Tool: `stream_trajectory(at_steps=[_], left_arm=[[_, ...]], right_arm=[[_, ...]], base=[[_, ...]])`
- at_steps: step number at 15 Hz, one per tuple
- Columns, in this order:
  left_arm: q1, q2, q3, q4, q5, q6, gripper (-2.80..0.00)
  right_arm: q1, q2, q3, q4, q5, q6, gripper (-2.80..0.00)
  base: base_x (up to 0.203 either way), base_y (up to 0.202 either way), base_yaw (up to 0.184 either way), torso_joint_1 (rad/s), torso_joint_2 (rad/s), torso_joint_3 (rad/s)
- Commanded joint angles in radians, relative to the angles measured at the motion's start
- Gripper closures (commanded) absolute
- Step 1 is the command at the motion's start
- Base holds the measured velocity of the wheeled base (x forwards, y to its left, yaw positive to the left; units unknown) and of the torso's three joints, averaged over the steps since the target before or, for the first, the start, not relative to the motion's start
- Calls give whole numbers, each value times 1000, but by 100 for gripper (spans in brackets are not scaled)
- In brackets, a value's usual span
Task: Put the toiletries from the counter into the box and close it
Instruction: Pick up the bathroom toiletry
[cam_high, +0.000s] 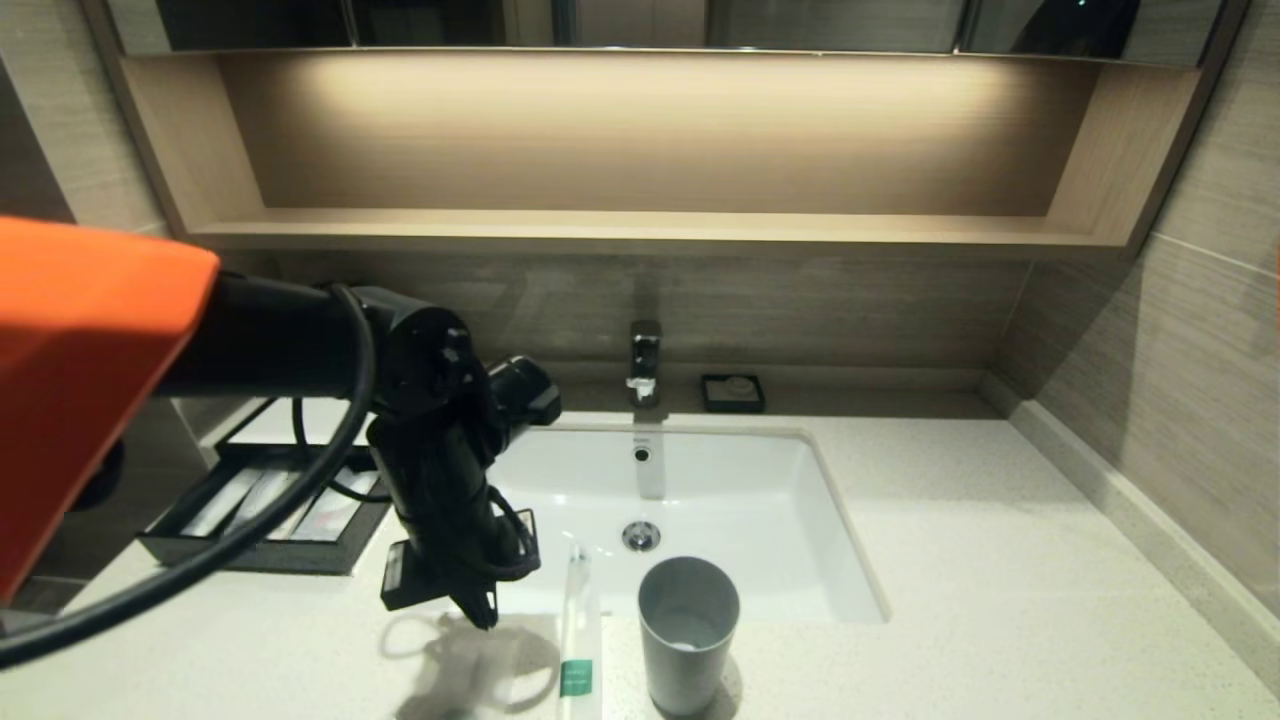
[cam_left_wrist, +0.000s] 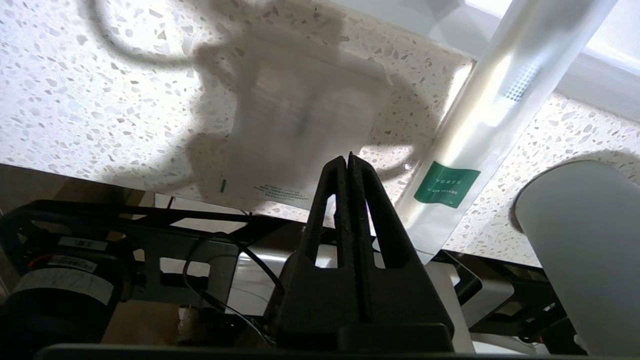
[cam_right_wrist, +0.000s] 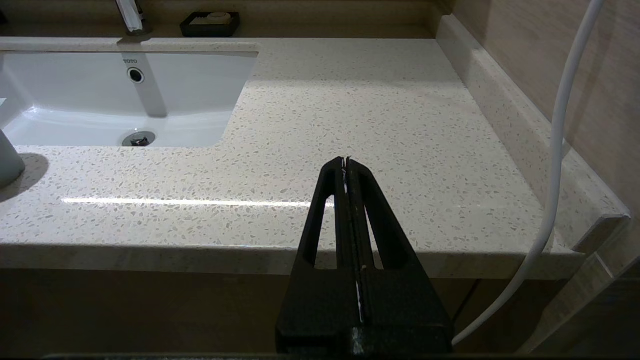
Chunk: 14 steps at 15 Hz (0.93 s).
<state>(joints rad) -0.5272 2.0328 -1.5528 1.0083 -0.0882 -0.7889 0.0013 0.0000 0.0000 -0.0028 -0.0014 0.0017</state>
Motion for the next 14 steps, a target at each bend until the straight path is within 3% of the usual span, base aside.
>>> stream_trajectory(at_steps=[1, 11, 14], left_arm=[[0, 19, 1, 6, -20, -29, 0], [3, 39, -9, 66, -139, -31, 0], [26, 57, -21, 87, -139, -12, 0]], right_arm=[[0, -2, 2, 0, 0, 0, 0], [0, -2, 2, 0, 0, 0, 0], [0, -2, 2, 0, 0, 0, 0]], base=[[0, 0, 0, 0, 0, 0], [0, 0, 0, 0, 0, 0], [0, 0, 0, 0, 0, 0]])
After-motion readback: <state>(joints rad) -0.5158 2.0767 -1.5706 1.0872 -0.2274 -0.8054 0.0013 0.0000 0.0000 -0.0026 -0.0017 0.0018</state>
